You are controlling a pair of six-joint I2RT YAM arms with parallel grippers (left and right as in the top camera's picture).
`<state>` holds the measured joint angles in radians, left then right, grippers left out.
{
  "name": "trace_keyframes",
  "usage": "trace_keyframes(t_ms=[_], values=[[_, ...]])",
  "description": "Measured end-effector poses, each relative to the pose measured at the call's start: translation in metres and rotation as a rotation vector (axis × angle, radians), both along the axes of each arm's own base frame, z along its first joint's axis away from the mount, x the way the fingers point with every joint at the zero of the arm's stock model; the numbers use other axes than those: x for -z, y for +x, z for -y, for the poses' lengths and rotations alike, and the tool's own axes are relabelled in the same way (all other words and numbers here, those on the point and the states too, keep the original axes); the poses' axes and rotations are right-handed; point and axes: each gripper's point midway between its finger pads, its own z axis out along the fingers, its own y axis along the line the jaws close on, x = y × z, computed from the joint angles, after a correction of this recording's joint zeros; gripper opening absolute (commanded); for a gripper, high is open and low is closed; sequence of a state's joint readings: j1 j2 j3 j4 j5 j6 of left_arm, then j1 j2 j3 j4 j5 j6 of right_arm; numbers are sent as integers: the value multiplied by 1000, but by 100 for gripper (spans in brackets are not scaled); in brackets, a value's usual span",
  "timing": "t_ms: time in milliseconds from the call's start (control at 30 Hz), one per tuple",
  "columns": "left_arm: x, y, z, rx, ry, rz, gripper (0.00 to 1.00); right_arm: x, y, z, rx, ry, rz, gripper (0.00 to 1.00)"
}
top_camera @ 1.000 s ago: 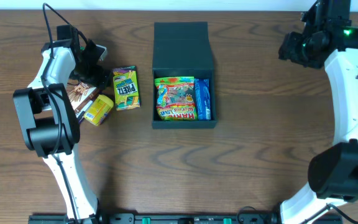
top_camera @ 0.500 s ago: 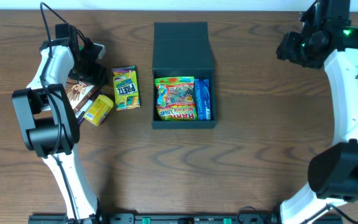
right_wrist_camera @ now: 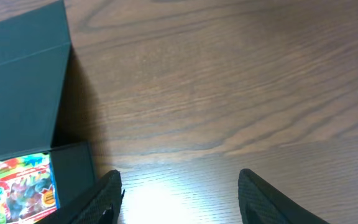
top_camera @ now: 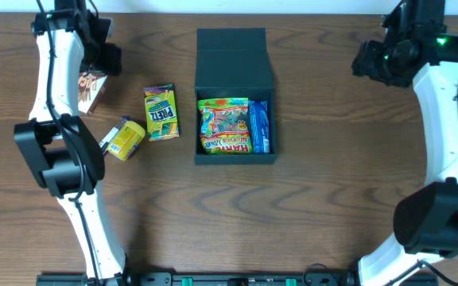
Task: Pack container
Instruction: 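Carry the Pocky box with the left gripper and lower it into the box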
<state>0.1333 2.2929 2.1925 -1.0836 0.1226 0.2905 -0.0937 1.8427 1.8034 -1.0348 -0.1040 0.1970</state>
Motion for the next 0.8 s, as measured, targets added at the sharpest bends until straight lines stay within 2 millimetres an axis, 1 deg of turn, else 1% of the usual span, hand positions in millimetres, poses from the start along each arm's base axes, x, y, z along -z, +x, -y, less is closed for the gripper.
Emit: trace_keyframes(t_ms=[100, 200, 233, 300, 333, 433, 467, 533, 600, 700, 800], values=[[-12, 4, 23, 6, -11, 13, 64, 0, -1, 16, 36, -4, 2, 62], [-24, 9, 68, 55, -24, 36, 64, 0, -3, 40, 88, -7, 2, 64], [-25, 9, 83, 79, -26, 40, 65, 0, -4, 48, 106, -8, 3, 64], [-27, 6, 121, 142, -29, 44, 65, 0, -6, 62, 138, -10, 4, 65], [-27, 4, 135, 168, -31, 43, 65, -1, -7, 67, 150, -11, 5, 66], [-27, -7, 189, 267, -34, 41, 65, -1, -10, 86, 186, -17, 10, 66], [-27, -10, 202, 293, -33, 41, 65, -2, -11, 92, 196, -20, 15, 66], [-27, -22, 239, 371, -25, 41, 66, -3, -11, 104, 214, -28, 27, 67], [-27, -33, 266, 426, -13, 45, 65, -4, -12, 112, 227, -32, 34, 67], [-27, -48, 299, 459, -8, 46, 65, -5, -12, 118, 240, -36, 41, 68], [-26, -64, 323, 464, -14, 33, 67, -5, -12, 119, 241, -37, 42, 68]])
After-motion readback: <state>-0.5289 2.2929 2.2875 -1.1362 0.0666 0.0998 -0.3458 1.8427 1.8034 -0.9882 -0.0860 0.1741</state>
